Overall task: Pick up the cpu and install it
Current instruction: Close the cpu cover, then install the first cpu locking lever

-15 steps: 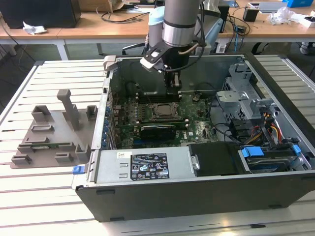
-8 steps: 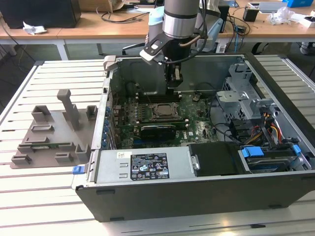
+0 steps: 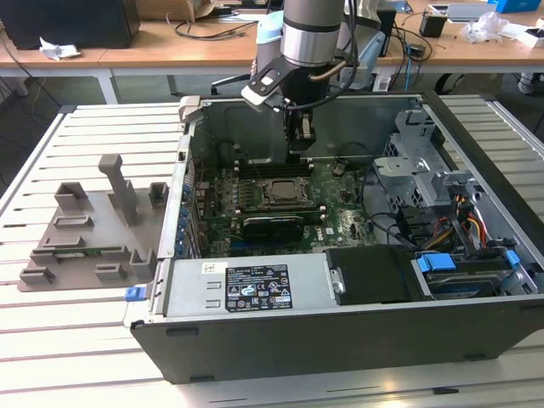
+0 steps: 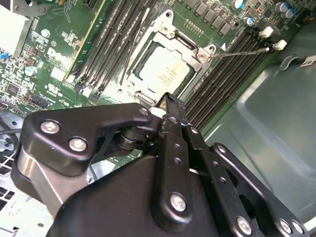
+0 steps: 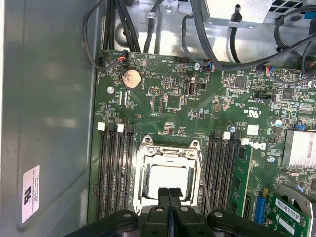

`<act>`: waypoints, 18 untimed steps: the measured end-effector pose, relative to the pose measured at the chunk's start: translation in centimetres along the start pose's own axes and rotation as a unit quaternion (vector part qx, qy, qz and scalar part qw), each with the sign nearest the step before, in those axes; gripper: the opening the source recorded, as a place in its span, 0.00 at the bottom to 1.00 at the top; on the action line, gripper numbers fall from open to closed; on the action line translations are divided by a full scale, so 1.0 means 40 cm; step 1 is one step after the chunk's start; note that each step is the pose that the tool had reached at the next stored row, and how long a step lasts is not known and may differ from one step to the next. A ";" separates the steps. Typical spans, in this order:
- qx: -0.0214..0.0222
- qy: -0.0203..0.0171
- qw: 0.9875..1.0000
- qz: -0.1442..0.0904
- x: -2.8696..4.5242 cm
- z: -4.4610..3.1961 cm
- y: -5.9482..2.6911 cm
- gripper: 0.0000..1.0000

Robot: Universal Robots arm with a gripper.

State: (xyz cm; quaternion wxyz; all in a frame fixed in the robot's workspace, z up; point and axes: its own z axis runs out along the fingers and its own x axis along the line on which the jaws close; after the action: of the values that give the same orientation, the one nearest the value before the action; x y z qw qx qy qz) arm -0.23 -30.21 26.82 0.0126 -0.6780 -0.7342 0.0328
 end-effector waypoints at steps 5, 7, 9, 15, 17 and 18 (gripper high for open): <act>0.000 0.000 1.000 0.000 0.000 0.000 0.000 0.11; 0.000 -0.001 1.000 -0.009 0.000 0.000 0.000 0.11; -0.001 -0.002 1.000 -0.027 0.000 0.000 0.000 0.11; -0.003 -0.007 0.994 -0.108 0.000 0.000 0.000 0.11; -0.004 -0.009 0.990 -0.144 0.000 0.000 0.000 0.11; -0.004 -0.010 0.987 -0.161 0.000 0.000 0.000 0.11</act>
State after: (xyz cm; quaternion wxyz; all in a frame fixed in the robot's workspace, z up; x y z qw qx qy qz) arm -0.23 -30.22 26.82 0.0073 -0.5509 -0.8339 0.0343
